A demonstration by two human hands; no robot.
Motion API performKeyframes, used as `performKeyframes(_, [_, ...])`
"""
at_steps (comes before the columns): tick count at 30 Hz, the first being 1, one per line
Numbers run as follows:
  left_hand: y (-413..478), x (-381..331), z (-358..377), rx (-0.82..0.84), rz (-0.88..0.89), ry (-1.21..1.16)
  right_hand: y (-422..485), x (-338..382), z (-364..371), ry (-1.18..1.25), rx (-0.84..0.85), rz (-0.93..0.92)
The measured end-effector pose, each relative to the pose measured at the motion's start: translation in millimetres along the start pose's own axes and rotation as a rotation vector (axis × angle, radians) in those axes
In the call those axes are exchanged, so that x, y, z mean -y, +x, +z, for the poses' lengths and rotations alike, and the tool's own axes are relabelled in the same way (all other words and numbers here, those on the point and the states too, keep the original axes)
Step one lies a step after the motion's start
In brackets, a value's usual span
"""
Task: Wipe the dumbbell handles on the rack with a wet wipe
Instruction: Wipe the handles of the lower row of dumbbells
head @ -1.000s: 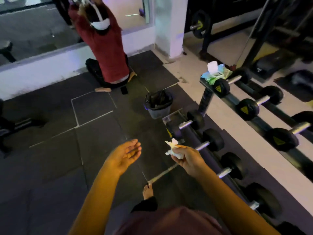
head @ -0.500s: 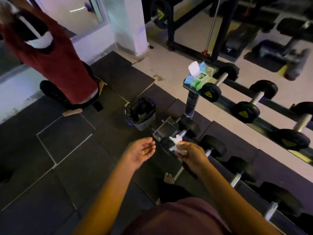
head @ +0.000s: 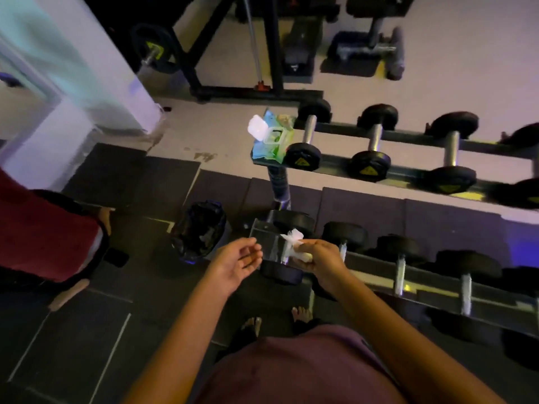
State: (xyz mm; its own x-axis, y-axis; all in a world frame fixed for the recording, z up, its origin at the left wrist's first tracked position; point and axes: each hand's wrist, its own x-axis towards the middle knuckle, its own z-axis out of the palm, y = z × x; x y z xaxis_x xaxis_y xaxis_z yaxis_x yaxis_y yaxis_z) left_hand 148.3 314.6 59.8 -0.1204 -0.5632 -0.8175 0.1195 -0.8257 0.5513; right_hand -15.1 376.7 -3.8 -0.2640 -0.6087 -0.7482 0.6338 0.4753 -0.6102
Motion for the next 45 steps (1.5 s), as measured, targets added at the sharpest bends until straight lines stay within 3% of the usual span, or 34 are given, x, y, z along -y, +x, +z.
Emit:
performKeyframes(11, [35, -17, -29, 0.217, -0.085, 0.272, -30, -63, 9, 0.141, -0.317, -0.13])
performKeyframes(19, [79, 5, -68, 0.208, -0.159, 0.413, -32, -128, 32, 0.11, -0.464, -0.121])
performKeyframes(30, [152, 66, -74, 0.08, -0.083, 0.309, 46, -182, 41, 0.131, -0.393, -0.077])
performKeyframes(34, [200, 112, -67, -0.006, -0.039, 0.309, 104, -196, 17, 0.084, -0.427, -0.15])
performKeyframes(40, [280, 165, -56, -0.309, 0.181, 0.419, 183, -220, -18, -0.091, -0.496, -0.284])
performKeyframes(45, [339, 167, -33, -0.369, 0.252, 0.523, 227, -217, -21, -0.279, -0.517, -0.458])
